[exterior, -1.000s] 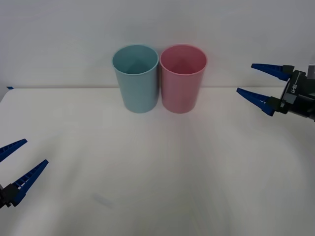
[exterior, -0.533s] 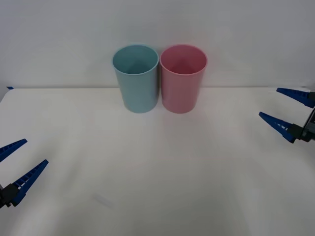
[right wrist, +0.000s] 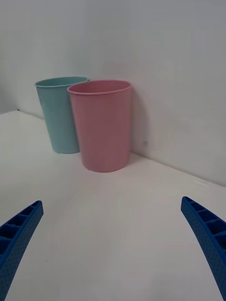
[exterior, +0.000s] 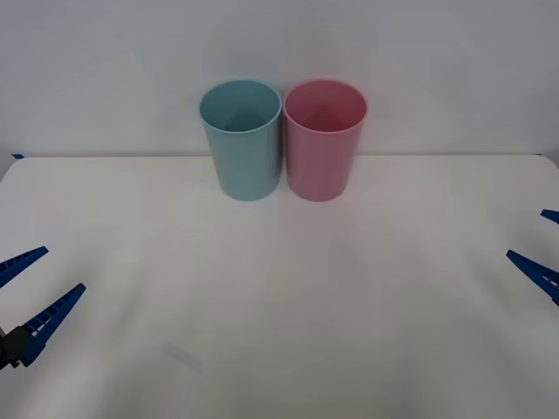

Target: Grasp the object on the table and drop it into the matching bin: aluminum can to the light blue bin, PET bottle to the pink bin.

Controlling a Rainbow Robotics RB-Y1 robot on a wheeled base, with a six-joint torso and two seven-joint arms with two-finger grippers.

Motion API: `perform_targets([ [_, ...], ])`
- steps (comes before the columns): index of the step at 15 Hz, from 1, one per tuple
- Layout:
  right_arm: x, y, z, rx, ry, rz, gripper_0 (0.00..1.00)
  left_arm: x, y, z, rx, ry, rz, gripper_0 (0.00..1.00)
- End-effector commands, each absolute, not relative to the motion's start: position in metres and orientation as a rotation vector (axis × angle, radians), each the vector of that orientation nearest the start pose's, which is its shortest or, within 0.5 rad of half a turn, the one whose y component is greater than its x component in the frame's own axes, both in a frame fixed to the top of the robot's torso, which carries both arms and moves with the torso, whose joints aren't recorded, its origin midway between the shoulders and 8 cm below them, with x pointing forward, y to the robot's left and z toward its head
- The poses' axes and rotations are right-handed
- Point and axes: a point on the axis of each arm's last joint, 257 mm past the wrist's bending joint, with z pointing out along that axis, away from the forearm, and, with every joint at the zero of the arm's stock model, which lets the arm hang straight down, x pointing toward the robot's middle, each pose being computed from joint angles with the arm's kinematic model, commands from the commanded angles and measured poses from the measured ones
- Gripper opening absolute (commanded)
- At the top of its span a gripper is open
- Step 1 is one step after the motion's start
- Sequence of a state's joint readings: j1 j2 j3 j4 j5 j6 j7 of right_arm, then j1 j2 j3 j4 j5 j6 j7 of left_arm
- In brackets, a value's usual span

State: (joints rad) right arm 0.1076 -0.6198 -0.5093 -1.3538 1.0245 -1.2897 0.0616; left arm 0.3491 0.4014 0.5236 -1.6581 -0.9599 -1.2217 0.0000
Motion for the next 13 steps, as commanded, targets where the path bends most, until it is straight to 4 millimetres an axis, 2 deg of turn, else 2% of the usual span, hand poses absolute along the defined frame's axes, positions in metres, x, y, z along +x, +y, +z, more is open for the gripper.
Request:
perform_targets([
  [1,0.369,-0.381,-0.172,-0.606,1.514,0.501,1.0,0.342,0.33,-0.169,0.465,1.441,-0.567,1.0],
  [6,0.334,-0.371,-0.172,-0.579,1.514,0.511,1.0,0.342,0.33,-0.169,0.465,1.441,-0.567,1.0],
  [13,0.328,-0.367,-0.172,-0.559,1.51,0.522,1.0,0.342,0.33,-0.169,0.465,1.441,-0.567,1.0],
])
